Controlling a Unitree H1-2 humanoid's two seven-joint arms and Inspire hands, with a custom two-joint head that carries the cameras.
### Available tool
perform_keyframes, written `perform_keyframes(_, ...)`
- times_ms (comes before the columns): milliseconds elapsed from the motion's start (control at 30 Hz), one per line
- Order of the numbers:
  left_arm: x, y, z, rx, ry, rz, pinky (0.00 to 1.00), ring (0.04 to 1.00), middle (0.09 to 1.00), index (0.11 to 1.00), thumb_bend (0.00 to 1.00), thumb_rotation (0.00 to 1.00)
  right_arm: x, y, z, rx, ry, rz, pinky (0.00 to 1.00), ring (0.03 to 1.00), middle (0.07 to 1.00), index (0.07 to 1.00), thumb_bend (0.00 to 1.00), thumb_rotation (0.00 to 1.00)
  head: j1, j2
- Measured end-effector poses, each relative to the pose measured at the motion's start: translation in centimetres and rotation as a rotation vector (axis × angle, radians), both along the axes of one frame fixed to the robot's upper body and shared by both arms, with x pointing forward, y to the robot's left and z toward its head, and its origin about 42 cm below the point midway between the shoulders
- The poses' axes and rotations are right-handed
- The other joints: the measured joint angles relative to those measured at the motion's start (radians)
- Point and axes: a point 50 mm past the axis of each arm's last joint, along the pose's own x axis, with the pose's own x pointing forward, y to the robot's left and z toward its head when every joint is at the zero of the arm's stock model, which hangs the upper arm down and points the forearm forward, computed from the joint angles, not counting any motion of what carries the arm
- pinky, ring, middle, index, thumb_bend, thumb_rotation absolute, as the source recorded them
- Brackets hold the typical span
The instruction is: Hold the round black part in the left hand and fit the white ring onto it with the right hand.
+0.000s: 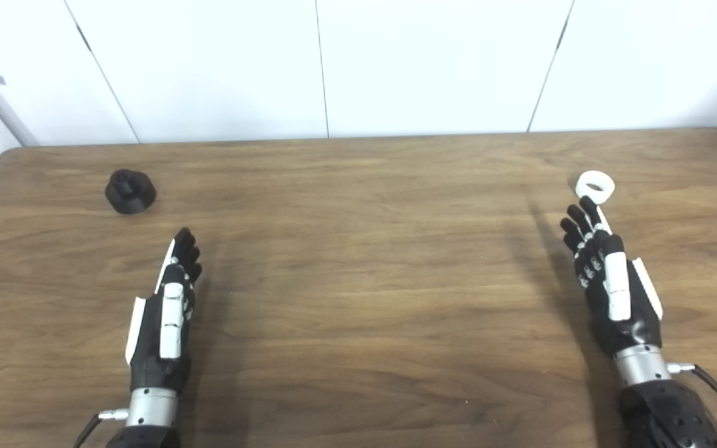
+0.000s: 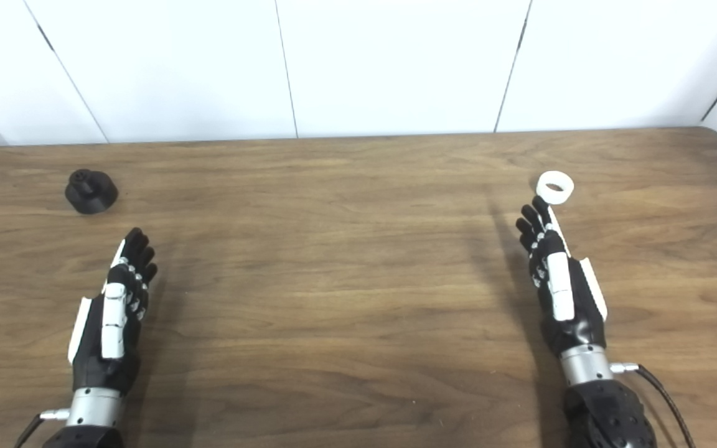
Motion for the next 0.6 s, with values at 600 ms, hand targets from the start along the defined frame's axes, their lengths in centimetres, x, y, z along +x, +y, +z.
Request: perform_keyframes(600, 0.02, -0.11, 0.01, 0.010, 0.001, -0.002, 1.00, 1.000, 1.000, 0.995, 0.43, 1.00, 0.00, -0.02, 0.01, -0.001, -0.001, 0.003, 1.00, 0.958, 0.976, 0.983, 0.58, 1.00, 0.041, -0.018)
